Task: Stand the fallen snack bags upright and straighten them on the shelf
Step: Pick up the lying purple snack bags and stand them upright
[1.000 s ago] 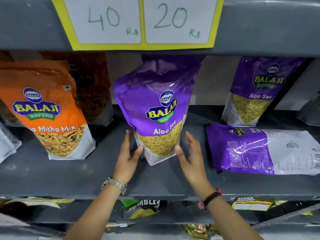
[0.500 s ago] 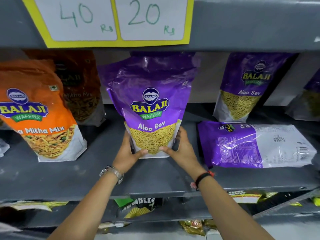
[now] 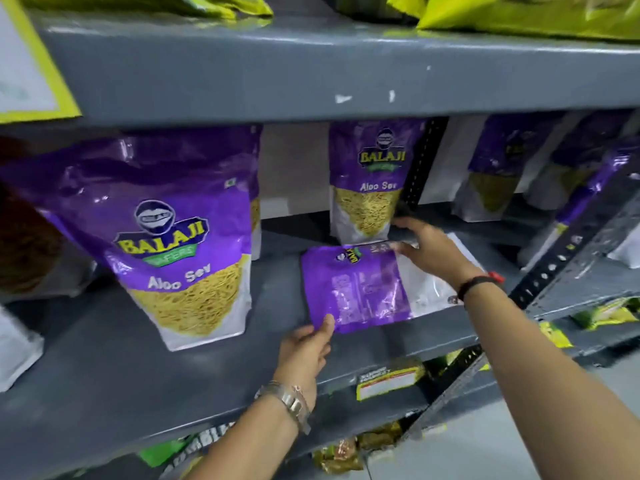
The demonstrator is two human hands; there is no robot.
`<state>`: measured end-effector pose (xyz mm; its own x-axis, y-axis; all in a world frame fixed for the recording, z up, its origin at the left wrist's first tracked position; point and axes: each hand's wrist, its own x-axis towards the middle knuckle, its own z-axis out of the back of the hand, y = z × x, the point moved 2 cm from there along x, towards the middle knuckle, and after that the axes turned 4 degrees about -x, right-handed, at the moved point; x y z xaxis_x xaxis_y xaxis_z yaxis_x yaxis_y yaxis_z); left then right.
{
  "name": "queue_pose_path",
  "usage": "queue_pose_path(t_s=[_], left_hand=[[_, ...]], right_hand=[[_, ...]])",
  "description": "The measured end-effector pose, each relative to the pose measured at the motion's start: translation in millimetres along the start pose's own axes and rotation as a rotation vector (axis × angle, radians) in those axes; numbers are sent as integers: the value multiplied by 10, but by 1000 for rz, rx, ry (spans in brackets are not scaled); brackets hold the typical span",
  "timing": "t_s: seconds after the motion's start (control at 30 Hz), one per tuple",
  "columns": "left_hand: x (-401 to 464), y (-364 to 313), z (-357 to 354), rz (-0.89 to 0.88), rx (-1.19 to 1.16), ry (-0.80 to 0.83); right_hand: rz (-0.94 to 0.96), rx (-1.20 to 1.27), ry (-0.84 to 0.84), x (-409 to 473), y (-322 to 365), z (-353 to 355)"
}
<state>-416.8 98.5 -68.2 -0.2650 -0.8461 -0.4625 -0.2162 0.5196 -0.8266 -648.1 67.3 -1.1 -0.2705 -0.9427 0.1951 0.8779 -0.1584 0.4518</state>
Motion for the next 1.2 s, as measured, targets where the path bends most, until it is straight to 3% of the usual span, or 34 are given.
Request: queue_pose_path(t_s=[0.13, 0.2, 0.27, 0.47, 0.63, 0.83, 1.07, 1.2], left_hand=[[6, 113, -117, 233, -195, -81], [35, 150, -156, 316, -262, -16], [99, 152, -207, 375, -298, 33], [338, 240, -343, 234, -492, -6], [436, 451, -549, 141, -602, -102], [473, 275, -688, -106, -596, -128], [213, -745, -846, -555, -225, 99], [175, -1100, -1049, -679, 31, 162]], right_hand=[[-107, -240, 231, 201, -351, 68], [-121, -349, 411, 318, -475, 51], [-120, -305, 530, 411, -539, 44], [-140, -194, 731, 529, -690, 90], [-211, -51, 781, 561, -821, 120], [-54, 8, 648, 473, -806, 204], [-8, 720, 290, 45, -707, 187], [-33, 908, 77, -72, -603, -111]])
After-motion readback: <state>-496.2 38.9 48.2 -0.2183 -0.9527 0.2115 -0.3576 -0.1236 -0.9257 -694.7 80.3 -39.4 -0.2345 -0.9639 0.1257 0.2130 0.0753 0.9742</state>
